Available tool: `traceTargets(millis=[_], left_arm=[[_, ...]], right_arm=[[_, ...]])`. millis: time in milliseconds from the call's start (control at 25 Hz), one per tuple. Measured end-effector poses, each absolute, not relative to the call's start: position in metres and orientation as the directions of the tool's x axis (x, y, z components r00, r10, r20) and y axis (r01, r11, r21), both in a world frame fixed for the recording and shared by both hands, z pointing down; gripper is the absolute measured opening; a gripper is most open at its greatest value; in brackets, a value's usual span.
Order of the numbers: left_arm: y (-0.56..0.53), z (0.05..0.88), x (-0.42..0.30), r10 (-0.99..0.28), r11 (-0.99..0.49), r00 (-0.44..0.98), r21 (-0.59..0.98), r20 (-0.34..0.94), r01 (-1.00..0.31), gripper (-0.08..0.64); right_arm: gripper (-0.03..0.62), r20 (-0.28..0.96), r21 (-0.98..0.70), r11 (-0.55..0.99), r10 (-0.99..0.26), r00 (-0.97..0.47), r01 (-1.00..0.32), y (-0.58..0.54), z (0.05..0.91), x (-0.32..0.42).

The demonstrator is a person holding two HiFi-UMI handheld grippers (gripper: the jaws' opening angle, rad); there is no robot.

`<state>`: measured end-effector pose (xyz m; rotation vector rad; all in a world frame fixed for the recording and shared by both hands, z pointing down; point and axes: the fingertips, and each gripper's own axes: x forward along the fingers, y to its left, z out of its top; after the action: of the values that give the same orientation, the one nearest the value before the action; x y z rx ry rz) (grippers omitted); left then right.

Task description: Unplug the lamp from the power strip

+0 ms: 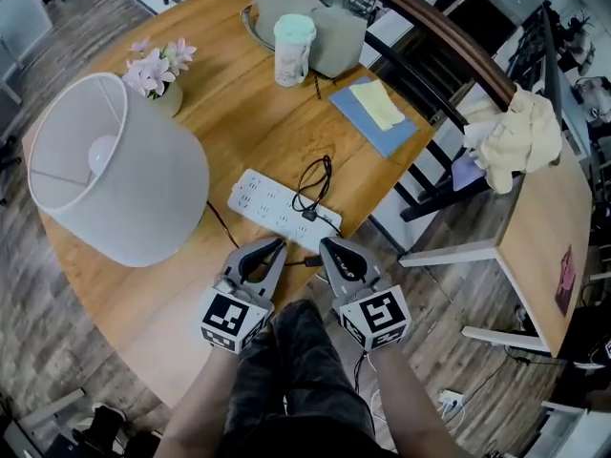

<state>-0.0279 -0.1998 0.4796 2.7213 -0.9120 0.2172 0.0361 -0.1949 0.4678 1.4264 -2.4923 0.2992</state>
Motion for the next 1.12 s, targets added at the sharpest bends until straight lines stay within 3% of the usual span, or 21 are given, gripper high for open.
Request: traceTargets(millis=[240, 320, 600, 1120], left_arm=[[-0.215, 0.496, -0.018, -0.594, -0.743, 0.744, 0.147, 0.304, -0.653, -0.002], [-0.219, 0.502, -0.016, -0.605, -0.730, 0.716, 0.117, 0.349, -0.673, -0.002], [-0.225, 0.511, -0.005, -0.613, -0.730, 0.675, 0.033, 0.410, -0.683, 0.037], [-0.242, 0.519, -0.002, -0.656, -0.693, 0.608, -0.038, 0.448, -0.720, 0.035]], right_arm=[[0.007, 0.351, -0.046, 0.542, -0.778, -0.521, -0.839, -0.218, 0.481, 0.042], [0.087, 0.363, -0.059, 0.571, -0.752, -0.551, -0.819, -0.223, 0.485, 0.040], [0.088, 0.392, -0.015, 0.665, -0.683, -0.616, -0.747, -0.240, 0.488, 0.027], [0.086, 0.438, 0.051, 0.732, -0.628, -0.643, -0.679, -0.253, 0.500, 0.016]])
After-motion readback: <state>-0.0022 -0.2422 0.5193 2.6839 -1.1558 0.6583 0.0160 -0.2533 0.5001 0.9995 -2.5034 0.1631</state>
